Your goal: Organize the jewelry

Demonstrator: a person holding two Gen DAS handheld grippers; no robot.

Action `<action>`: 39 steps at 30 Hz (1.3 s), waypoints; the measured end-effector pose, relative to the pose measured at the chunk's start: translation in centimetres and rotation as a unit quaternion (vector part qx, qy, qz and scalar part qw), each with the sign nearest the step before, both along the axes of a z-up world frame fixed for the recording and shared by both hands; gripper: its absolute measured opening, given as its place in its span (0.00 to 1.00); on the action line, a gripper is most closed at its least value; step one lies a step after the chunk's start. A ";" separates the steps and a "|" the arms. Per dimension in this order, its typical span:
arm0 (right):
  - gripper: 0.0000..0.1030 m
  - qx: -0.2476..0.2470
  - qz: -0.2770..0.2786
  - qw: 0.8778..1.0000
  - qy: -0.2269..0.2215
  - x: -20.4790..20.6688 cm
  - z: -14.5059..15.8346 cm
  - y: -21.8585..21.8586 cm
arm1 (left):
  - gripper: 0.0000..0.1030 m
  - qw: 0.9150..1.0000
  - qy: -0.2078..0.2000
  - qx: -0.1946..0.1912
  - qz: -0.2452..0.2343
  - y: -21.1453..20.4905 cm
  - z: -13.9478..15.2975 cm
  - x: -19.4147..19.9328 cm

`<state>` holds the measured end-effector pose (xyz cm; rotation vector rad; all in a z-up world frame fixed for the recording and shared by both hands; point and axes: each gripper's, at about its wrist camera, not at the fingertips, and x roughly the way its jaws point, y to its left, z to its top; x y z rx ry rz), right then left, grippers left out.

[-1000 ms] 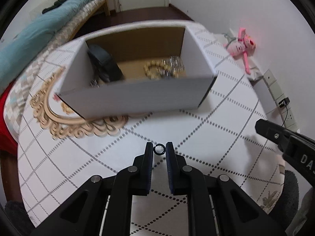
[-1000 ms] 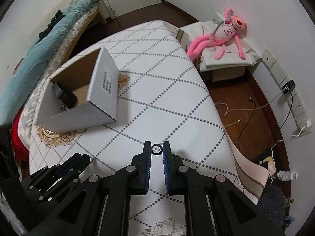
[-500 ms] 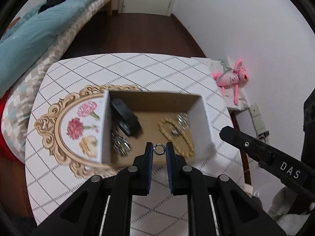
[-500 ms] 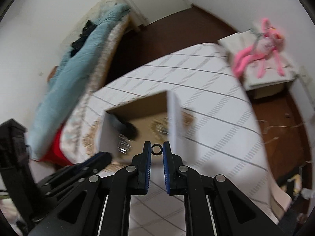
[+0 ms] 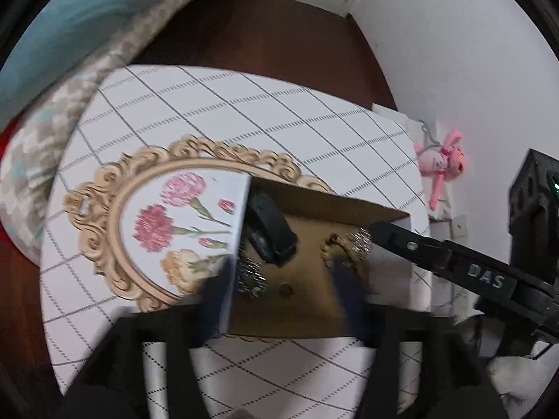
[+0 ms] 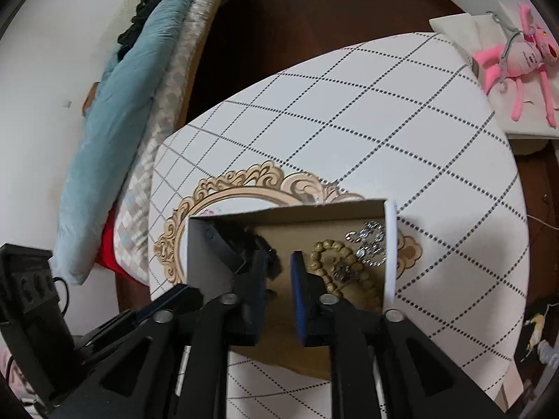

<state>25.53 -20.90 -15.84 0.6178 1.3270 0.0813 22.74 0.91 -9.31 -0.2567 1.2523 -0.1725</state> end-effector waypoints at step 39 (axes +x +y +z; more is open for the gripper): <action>0.99 -0.310 -0.015 0.949 -0.050 -10.6 6.8 1.2 | 1.00 0.982 -0.108 0.152 0.014 0.3 3.5 -7.7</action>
